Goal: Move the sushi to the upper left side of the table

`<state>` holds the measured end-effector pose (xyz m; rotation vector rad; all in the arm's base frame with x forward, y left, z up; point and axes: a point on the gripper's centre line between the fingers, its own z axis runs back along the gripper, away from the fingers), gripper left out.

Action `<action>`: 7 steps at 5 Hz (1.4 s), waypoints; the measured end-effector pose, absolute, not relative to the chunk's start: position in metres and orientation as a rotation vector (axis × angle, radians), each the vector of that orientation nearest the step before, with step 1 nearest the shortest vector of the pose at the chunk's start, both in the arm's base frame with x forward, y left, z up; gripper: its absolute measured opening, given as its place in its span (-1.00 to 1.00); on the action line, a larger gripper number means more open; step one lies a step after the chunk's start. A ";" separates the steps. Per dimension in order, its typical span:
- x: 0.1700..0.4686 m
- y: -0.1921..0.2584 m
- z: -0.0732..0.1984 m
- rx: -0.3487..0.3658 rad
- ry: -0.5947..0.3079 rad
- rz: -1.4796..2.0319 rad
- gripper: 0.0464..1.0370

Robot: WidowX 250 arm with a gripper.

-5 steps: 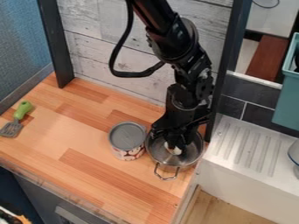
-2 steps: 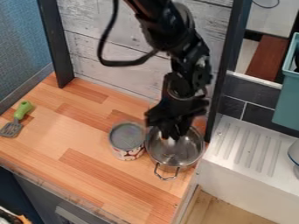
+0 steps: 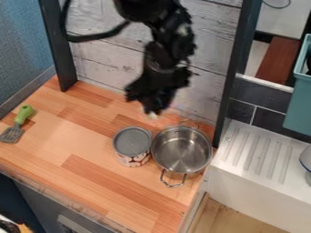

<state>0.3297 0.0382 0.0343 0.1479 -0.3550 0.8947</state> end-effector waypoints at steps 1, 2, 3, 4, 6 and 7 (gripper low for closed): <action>0.331 0.072 0.042 0.210 -0.374 0.950 -0.28; 0.323 0.118 0.031 0.294 -0.341 1.009 -0.28; 0.330 0.147 0.010 0.360 -0.292 1.015 -0.30; 0.331 0.174 -0.005 0.406 -0.280 1.042 -0.31; 0.345 0.199 -0.017 0.423 -0.285 1.032 -0.33; 0.347 0.202 -0.024 0.410 -0.295 1.024 -0.18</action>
